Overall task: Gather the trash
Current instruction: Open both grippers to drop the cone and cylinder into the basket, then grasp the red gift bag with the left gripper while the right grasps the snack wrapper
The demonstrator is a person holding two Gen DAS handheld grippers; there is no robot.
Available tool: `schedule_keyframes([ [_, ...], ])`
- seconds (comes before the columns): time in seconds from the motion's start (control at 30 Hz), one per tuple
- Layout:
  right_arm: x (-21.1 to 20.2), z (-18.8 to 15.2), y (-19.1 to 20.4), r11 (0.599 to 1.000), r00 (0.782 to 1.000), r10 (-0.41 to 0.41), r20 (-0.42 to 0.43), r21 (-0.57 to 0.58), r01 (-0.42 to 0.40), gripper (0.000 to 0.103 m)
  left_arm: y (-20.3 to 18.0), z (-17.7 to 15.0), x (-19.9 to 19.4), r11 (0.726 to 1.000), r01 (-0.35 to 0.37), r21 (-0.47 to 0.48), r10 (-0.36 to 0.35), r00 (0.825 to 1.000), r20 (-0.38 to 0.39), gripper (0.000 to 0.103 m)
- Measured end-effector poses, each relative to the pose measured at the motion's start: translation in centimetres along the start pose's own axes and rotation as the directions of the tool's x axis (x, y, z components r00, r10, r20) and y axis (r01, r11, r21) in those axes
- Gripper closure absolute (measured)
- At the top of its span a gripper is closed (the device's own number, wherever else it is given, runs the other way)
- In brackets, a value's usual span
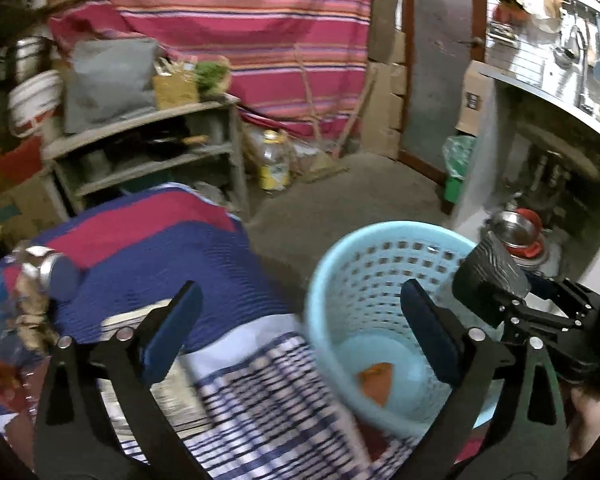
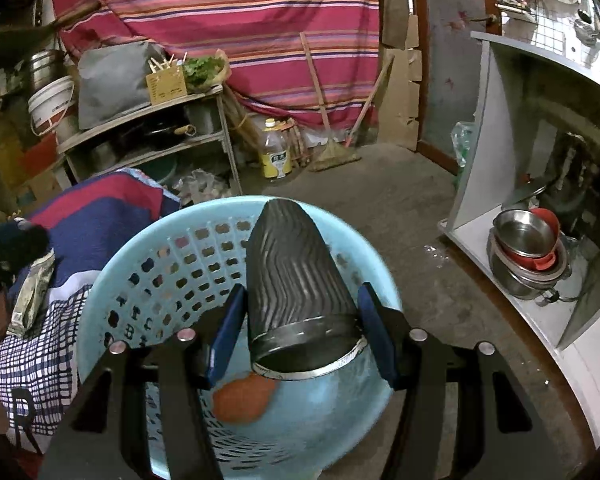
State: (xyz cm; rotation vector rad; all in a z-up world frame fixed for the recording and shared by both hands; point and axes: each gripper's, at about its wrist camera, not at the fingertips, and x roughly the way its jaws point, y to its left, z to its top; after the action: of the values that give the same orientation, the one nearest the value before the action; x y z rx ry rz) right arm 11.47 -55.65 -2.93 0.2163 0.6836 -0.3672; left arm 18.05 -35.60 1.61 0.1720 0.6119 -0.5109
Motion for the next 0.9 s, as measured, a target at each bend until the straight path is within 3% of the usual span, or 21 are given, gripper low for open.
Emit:
schedule_keyframes([
  [0.07, 0.6, -0.2, 0.6, 1.0, 1.0, -0.002, -0.006, -0.005, 0.002, 0.045, 1.3, -0.5, -1.1, 0.999, -0.052, -0.006, 0.052, 0.998, 0.029, 0.006],
  [0.2, 1.5, -0.5, 1.5, 1.0, 1.0, -0.017, -0.015, -0.016, 0.016, 0.044, 3.8, -1.2, -2.9, 0.996, -0.084, -0.039, 0.085, 0.996, 0.036, 0.006],
  [0.23, 1.7, -0.5, 1.7, 1.0, 1.0, -0.02, -0.014, -0.018, 0.02, 0.042, 4.5, -1.4, -3.2, 0.995, -0.091, -0.049, 0.093, 0.995, 0.033, 0.006],
  [0.3, 1.7, -0.5, 2.1, 0.999, 1.0, -0.028, -0.003, -0.019, 0.028, 0.024, 6.5, -1.8, -4.2, 0.989, -0.131, -0.067, 0.134, 0.99, 0.036, 0.006],
  [0.4, 1.3, -0.3, 2.9, 0.998, 0.998, -0.059, 0.024, -0.034, 0.06, 0.017, 8.9, -2.5, -5.6, 0.976, -0.197, -0.087, 0.202, 0.978, 0.046, 0.006],
  [0.67, -0.8, 0.3, 6.1, 0.997, 0.997, -0.043, 0.06, -0.064, 0.047, 0.015, 16.0, -4.8, -8.8, 0.928, -0.34, -0.151, 0.348, 0.937, 0.026, 0.006],
  [0.8, -2.4, 0.2, 9.5, 0.995, 0.997, 0.001, 0.083, -0.095, 0.007, 0.015, 19.0, -5.9, -9.3, 0.919, -0.35, -0.18, 0.352, 0.936, -0.023, 0.006],
  [0.9, -3.4, -0.2, 12.1, 0.993, 0.996, 0.036, 0.087, -0.115, -0.026, 0.015, 21.1, -6.9, -9.6, 0.898, -0.383, -0.217, 0.384, 0.922, -0.042, 0.006],
])
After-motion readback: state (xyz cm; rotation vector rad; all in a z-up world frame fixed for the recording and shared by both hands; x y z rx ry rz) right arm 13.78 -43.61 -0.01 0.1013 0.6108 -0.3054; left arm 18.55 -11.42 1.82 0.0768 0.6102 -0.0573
